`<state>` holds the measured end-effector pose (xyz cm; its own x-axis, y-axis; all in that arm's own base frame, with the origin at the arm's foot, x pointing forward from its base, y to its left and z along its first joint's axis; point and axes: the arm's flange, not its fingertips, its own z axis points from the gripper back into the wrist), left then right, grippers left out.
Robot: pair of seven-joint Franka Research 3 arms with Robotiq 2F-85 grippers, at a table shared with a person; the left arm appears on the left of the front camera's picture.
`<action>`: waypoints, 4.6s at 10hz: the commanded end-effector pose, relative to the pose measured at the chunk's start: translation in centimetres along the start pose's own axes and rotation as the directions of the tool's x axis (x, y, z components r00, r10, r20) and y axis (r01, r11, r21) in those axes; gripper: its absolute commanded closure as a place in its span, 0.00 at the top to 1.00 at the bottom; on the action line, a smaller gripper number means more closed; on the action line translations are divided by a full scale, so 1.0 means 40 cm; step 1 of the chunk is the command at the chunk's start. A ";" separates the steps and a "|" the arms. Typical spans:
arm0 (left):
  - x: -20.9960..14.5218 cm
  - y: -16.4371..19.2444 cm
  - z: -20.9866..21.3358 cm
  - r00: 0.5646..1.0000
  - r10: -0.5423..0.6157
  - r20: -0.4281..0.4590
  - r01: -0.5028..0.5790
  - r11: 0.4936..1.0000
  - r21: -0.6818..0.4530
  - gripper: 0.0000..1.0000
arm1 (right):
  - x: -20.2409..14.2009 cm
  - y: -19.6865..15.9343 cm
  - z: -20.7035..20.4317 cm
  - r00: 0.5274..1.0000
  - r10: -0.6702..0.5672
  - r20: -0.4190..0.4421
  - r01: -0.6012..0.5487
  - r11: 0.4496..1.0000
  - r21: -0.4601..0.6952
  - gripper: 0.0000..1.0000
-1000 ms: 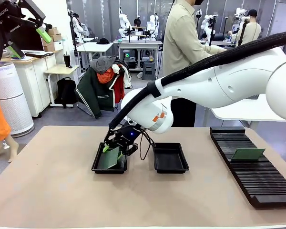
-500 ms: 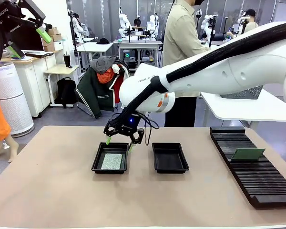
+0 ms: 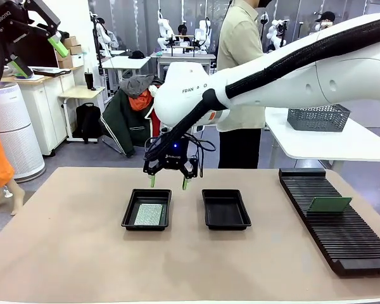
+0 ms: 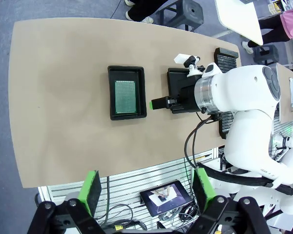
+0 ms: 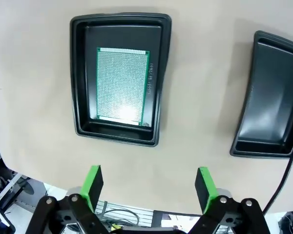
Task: Inspect and transfer BCBs to ESD trays.
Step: Pick up the Blank PCB from the PCB Rack and place it in the left ESD tray, then pick up the ESD tray and place it on the left side of the table.
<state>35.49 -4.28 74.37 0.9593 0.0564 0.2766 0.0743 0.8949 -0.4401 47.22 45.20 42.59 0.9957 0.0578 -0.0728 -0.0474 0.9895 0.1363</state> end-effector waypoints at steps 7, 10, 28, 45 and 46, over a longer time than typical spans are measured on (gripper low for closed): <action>-0.004 0.005 -0.001 1.000 0.000 -0.002 0.000 1.000 -0.009 1.00 | 0.000 0.000 0.000 1.000 0.000 0.000 0.000 1.000 0.000 1.00; -0.004 0.005 -0.001 1.000 0.000 -0.002 0.000 1.000 -0.009 1.00 | 0.000 0.000 0.000 1.000 0.000 0.000 0.000 1.000 0.000 1.00; 0.072 -0.086 -0.503 0.986 0.018 -0.163 0.022 0.970 0.241 1.00 | -0.117 -0.424 0.171 1.000 0.011 0.022 -0.020 0.873 0.487 1.00; 0.145 0.122 -1.149 0.943 -0.059 -0.327 0.200 0.888 0.415 1.00 | -0.105 -0.439 0.187 0.999 0.007 0.034 -0.022 0.872 0.488 1.00; 0.141 0.132 -1.167 0.941 -0.064 -0.333 0.210 0.881 0.424 1.00 | -0.105 -0.439 0.187 0.999 0.007 0.034 -0.022 0.872 0.488 1.00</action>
<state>53.79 -19.82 34.28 0.9877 -0.1553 -0.0190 0.1553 0.9879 -0.0015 44.19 26.38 47.75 0.9969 0.0724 -0.0304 -0.0382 0.7860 0.6171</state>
